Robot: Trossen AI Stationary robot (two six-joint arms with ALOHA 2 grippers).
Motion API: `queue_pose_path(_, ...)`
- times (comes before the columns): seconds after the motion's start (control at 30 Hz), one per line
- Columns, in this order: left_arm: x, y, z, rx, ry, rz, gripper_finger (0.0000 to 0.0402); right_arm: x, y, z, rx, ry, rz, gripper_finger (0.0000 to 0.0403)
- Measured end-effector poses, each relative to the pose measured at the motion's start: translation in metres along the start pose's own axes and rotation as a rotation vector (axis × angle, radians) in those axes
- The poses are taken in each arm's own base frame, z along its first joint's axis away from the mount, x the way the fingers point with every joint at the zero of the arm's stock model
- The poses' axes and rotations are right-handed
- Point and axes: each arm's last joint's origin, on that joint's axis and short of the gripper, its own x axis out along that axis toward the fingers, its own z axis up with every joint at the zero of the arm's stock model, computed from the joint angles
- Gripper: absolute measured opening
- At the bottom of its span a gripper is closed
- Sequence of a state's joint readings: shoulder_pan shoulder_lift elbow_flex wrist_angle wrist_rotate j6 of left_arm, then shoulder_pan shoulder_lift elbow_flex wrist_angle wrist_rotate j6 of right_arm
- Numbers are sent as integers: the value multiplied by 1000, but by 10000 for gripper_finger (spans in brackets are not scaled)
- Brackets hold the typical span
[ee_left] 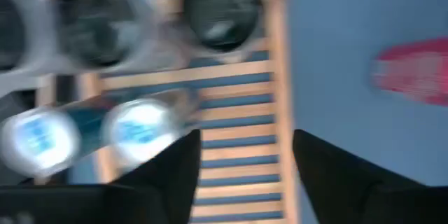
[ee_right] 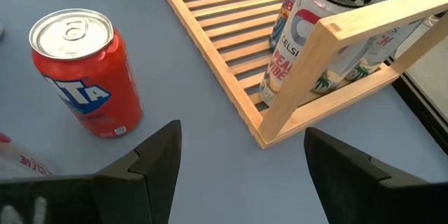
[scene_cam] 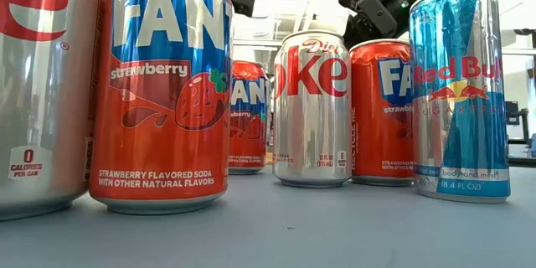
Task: Place canned beverage on shelf
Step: Put the left blue soda can on the shelf aligned with the other blue soda can
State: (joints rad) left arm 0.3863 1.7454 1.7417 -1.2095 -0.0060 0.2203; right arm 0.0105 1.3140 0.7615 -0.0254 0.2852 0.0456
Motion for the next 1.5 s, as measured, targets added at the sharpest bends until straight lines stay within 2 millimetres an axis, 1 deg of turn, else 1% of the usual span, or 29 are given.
queue_pose_path(0.1, 12, -7, 0, 12, -6, -1, 123, 0, 0, 0, 0, 0, 0, 276)
queue_pose_path(0.2, 27, -4, -6, 6, 22, 17, 37, 0, 0, 0, -1, 4, 0, 276)
queue_pose_path(0.23, 32, -2, -8, -2, 26, 17, 19, 0, 0, -1, -3, 8, 1, 276)
queue_pose_path(0.27, 35, 2, -10, -13, 28, 14, 12, 0, 1, -1, -5, 14, 1, 276)
queue_pose_path(0.4, 46, 16, -17, -60, 28, 3, 3, 0, 1, -3, -5, 33, 1, 276)
queue_pose_path(0.57, 50, 34, -23, -112, 20, 13, 0, 0, 1, -4, -5, 35, 0, 276)
queue_pose_path(0.67, 54, 39, -28, -130, 36, 13, 0, 0, 1, -4, -5, 35, 0, 276)
queue_pose_path(0.8, 64, 37, -32, -143, 37, -18, 0, 0, 1, -4, -5, 35, 0, 276)
queue_pose_path(0.97, 74, 34, -33, -134, 17, 1, 0, 0, 0, -4, -3, 35, 0, 276)
queue_pose_path(1.5, 74, 36, -29, -145, -13, 54, 0, 0, 0, -4, -2, 35, 0, 276)
